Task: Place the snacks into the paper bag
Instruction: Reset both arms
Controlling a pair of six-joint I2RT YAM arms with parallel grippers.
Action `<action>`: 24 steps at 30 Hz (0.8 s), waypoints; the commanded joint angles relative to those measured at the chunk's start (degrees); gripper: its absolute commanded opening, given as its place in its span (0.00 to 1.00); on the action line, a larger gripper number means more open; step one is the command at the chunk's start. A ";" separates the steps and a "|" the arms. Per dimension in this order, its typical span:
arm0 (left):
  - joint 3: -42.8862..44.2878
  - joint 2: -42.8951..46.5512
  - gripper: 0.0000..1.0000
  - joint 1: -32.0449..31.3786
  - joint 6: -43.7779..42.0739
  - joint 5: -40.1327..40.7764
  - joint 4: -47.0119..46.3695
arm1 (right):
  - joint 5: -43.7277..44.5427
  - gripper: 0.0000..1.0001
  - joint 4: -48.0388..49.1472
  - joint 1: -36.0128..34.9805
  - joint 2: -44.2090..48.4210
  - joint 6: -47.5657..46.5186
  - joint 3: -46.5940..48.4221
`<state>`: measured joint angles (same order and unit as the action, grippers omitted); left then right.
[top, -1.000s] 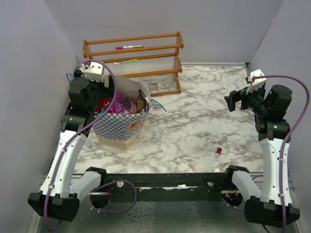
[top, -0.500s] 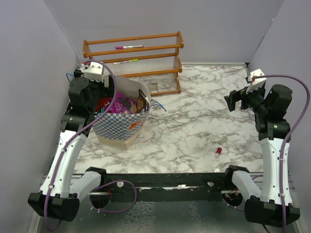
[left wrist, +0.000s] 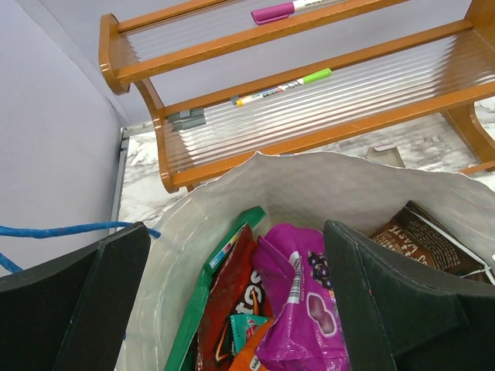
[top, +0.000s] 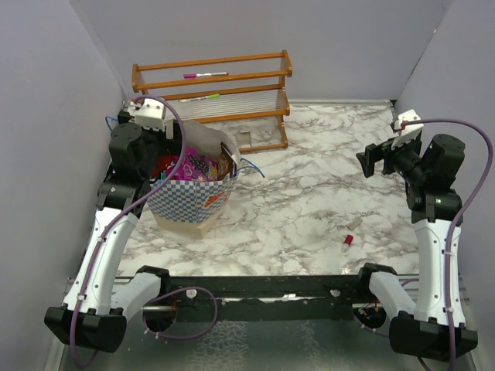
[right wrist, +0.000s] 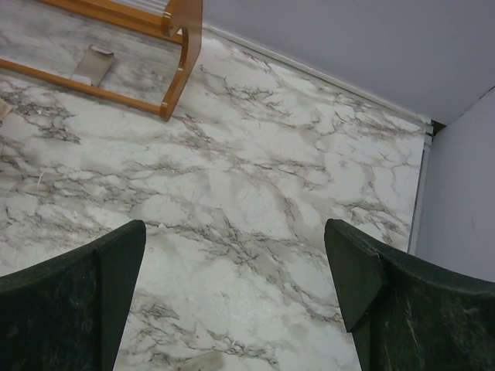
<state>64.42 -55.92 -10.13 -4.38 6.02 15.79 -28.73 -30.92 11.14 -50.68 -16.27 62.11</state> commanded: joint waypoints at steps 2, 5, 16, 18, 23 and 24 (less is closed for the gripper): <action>1.84 0.96 0.97 0.37 0.73 0.02 0.61 | -0.81 1.00 -0.39 -0.23 -0.18 0.45 1.88; 1.88 0.75 0.97 0.37 0.95 -0.43 0.39 | -0.49 0.99 -0.75 -0.24 -0.08 0.24 1.66; 1.80 0.79 0.97 0.37 0.96 -0.57 0.44 | -1.03 0.99 -1.49 -0.24 0.00 0.09 2.04; 1.90 0.77 0.97 0.37 0.96 -0.55 0.47 | -0.95 1.00 -1.51 -0.24 -0.12 0.10 2.13; 1.65 0.66 0.97 0.38 0.87 -0.66 0.32 | -0.89 1.00 -1.38 -0.23 -0.09 0.10 1.96; 1.67 0.70 0.97 0.38 0.87 -0.69 0.32 | -0.93 1.00 -1.42 -0.24 -0.07 0.10 1.96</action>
<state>64.49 -55.92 -10.13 -4.14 5.98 16.12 -28.80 -32.14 11.14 -50.85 -16.29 62.46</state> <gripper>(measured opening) 0.970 0.994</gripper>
